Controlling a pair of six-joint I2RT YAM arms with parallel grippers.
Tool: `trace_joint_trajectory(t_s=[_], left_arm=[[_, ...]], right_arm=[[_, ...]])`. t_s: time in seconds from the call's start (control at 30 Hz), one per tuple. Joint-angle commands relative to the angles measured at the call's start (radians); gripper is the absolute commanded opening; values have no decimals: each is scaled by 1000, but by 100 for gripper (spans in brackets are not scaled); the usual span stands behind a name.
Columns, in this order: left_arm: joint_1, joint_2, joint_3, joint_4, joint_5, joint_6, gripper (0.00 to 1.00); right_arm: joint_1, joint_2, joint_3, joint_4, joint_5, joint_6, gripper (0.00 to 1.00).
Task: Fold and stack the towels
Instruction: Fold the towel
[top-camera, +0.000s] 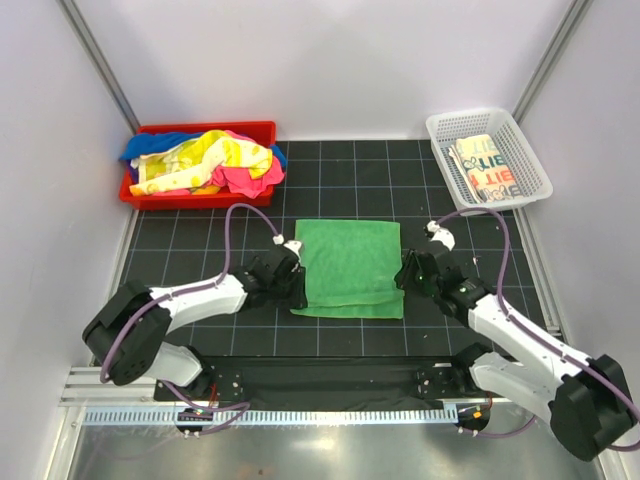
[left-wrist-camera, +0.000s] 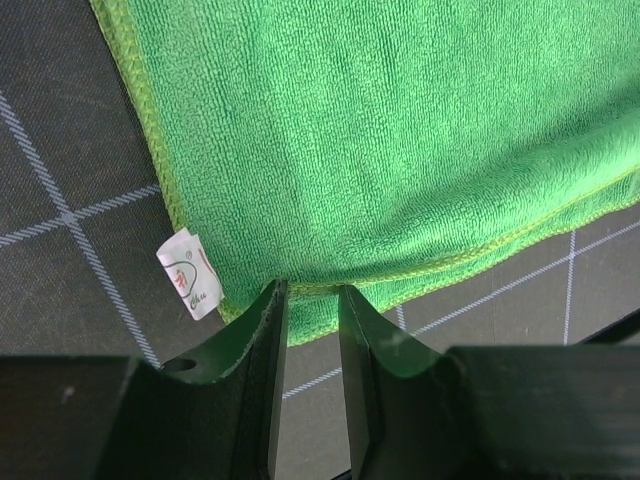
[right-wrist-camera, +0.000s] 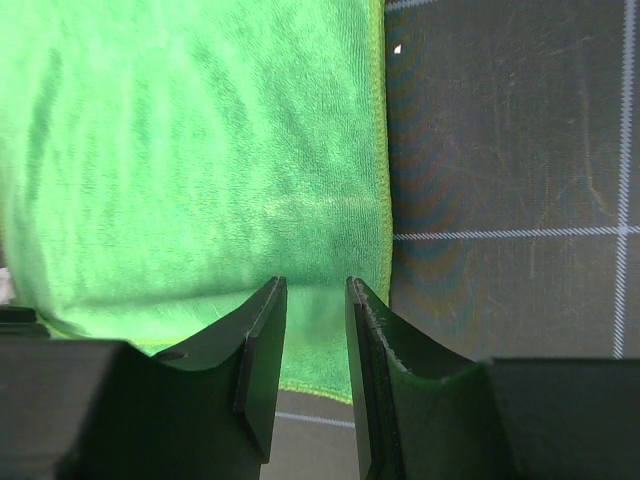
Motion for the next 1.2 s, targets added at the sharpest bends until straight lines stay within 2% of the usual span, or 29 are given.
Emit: trace_joint_trajectory(t_s=[0.0, 0.17, 0.4, 0.7, 0.8, 1.17], left_arm=[[-5, -35, -18, 6, 25, 5, 31], [-5, -84, -17, -37, 37, 9, 31], [-4, -176, 15, -101, 29, -7, 32], [-5, -92, 66, -49, 2, -76, 31], [-7, -55, 60, -43, -24, -96, 27], [-14, -98, 26, -55, -77, -101, 26]], right_arm=[[6, -57, 0, -51, 28, 15, 37], [6, -108, -7, -77, 42, 29, 37], [8, -53, -32, -35, 5, 53, 37], [16, 5, -64, -6, 8, 88, 36], [16, 19, -70, -9, 2, 98, 36], [16, 18, -113, -15, -16, 107, 34]])
